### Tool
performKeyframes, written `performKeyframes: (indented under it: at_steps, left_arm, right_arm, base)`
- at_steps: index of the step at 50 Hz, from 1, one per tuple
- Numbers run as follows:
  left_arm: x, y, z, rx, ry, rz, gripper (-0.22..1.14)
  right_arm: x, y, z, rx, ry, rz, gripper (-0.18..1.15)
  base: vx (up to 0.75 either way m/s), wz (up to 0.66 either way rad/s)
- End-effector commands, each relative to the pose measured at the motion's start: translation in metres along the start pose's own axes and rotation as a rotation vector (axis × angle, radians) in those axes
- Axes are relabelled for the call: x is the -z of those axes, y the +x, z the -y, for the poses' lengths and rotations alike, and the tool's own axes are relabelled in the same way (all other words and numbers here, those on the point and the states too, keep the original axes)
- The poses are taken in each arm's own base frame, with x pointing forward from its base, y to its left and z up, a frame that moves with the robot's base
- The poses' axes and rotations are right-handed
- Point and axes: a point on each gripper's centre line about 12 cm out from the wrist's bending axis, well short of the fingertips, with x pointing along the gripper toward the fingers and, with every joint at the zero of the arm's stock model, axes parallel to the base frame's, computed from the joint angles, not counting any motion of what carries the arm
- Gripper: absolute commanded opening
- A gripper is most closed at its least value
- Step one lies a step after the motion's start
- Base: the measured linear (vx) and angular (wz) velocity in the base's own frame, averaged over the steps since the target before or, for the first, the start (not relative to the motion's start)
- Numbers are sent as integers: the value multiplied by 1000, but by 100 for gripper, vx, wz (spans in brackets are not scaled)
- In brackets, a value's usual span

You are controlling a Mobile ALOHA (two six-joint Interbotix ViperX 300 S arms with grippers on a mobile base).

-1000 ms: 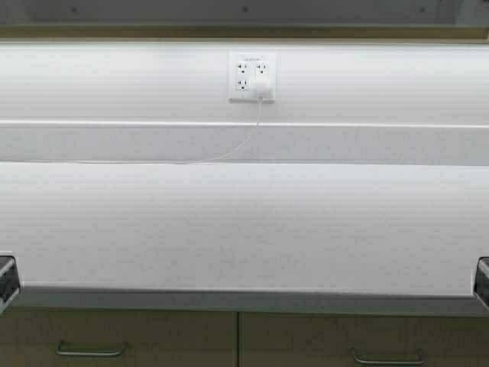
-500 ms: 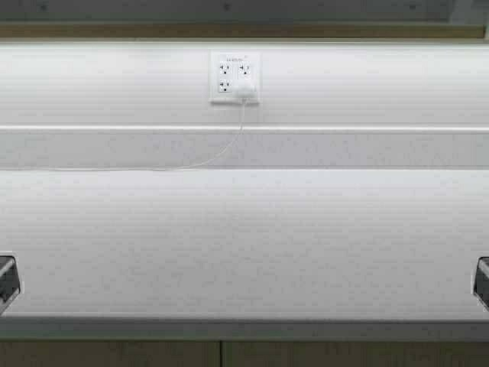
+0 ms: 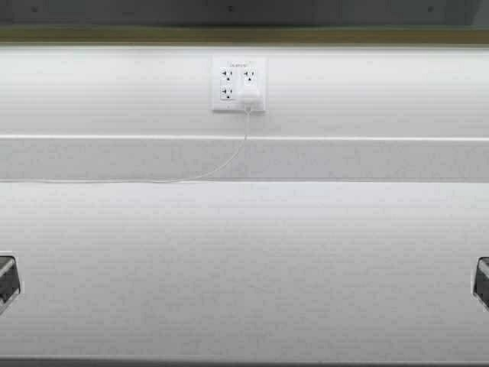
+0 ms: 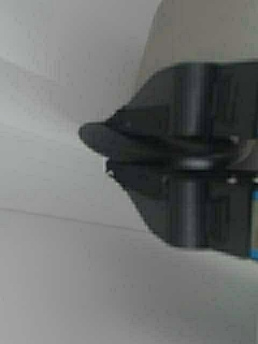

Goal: Open the cabinet, put the pot inside, then close it

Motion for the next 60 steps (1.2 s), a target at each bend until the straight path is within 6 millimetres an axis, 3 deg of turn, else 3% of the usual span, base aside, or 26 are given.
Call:
performKeyframes:
  at_steps: [1, 23, 31, 45, 48, 51, 55, 60]
  left_arm:
    - [9, 0, 40, 105, -14, -14, 3]
    - [19, 21, 0, 46, -33, -7, 3]
    - [25, 28, -16, 12, -74, -10, 3]
    - [26, 29, -21, 22, -100, 8, 4]
    - [24, 28, -21, 50, -108, 27, 8]
    - [22, 26, -17, 95, -112, 54, 21]
    - [19, 20, -16, 128, -127, 76, 48]
    - [16, 15, -16, 125, -184, 95, 86]
  right_arm:
    - [14, 2, -33, -81, 22, -32, 8]
    - [34, 21, 28, 25, 45, -56, 8]
    - [39, 31, 39, 28, 72, -54, 8]
    - [37, 32, 45, 22, 78, -40, 11]
    - [36, 31, 41, 14, 78, -38, 19]
    - [35, 29, 39, 7, 77, -34, 36]
    - [29, 23, 35, -18, 88, -15, 70]
    - [24, 17, 33, -21, 97, 3, 101]
  base:
    - [8, 0]
    - [6, 1]
    - [2, 0]
    - [-5, -1]
    - [-6, 0]
    - [-4, 1]
    - [-3, 1]
    - [0, 0]
